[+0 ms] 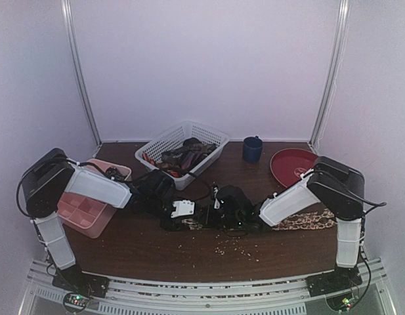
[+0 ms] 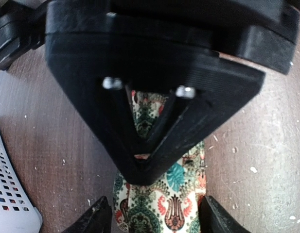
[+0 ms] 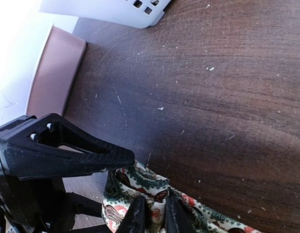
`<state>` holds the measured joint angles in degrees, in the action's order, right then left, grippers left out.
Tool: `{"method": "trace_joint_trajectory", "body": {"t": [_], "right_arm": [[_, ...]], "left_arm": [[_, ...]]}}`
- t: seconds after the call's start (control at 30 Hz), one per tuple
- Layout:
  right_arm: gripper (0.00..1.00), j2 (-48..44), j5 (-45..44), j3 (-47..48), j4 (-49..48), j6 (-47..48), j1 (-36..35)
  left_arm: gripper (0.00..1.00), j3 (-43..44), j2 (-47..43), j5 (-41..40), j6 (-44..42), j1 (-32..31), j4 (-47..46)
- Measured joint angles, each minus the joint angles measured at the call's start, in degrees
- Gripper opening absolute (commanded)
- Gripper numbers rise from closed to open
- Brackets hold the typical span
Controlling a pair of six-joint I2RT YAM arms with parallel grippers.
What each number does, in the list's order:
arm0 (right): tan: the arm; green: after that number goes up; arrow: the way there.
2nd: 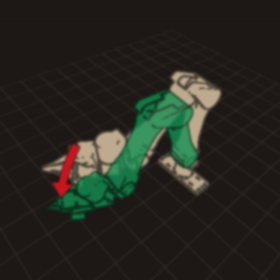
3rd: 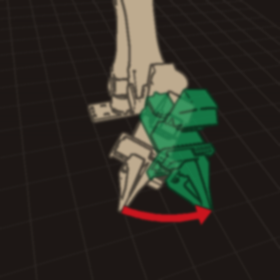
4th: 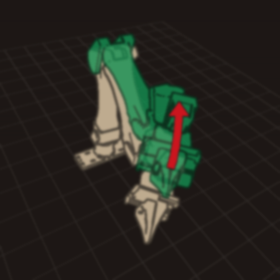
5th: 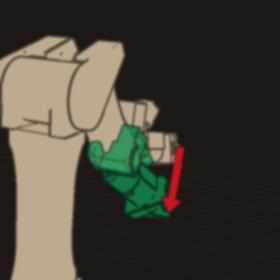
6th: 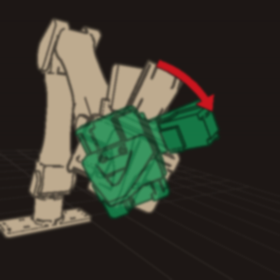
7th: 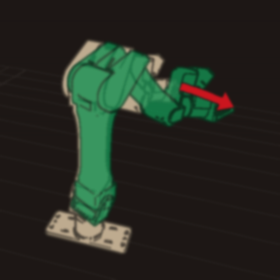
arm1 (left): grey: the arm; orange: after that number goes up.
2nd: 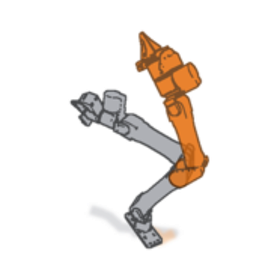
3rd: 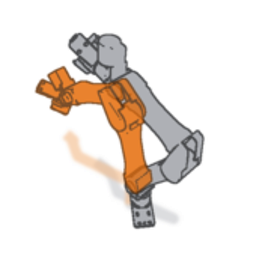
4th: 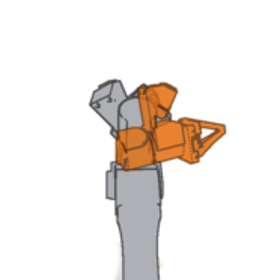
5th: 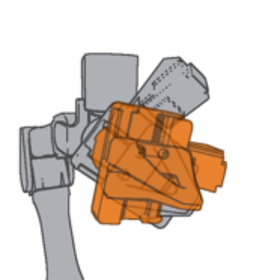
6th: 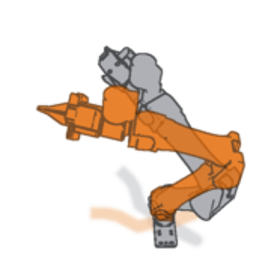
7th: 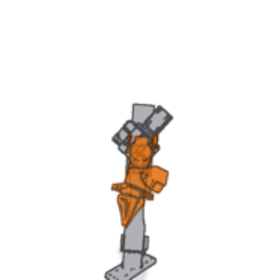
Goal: Roll the ties
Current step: Fold the tie at the center of the board.
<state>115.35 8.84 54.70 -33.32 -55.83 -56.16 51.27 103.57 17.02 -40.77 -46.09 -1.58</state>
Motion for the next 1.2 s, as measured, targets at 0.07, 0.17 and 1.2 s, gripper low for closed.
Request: {"method": "trace_joint_trajectory", "body": {"t": [0.07,0.17,1.2], "right_arm": [[0.16,0.00,0.00,0.02,-0.04,0.02,0.00],[0.16,0.00,0.00,0.02,-0.31,0.07,0.04],[0.16,0.09,0.44,-0.20,-1.90,0.13,1.29]], "left_arm": [[0.64,0.13,0.00,0.44,-0.87,0.02,0.20],[0.59,1.42,0.63,1.20,-2.05,0.11,1.46],[0.53,2.91,-3.10,-0.59,2.45,0.39,5.22]]}}
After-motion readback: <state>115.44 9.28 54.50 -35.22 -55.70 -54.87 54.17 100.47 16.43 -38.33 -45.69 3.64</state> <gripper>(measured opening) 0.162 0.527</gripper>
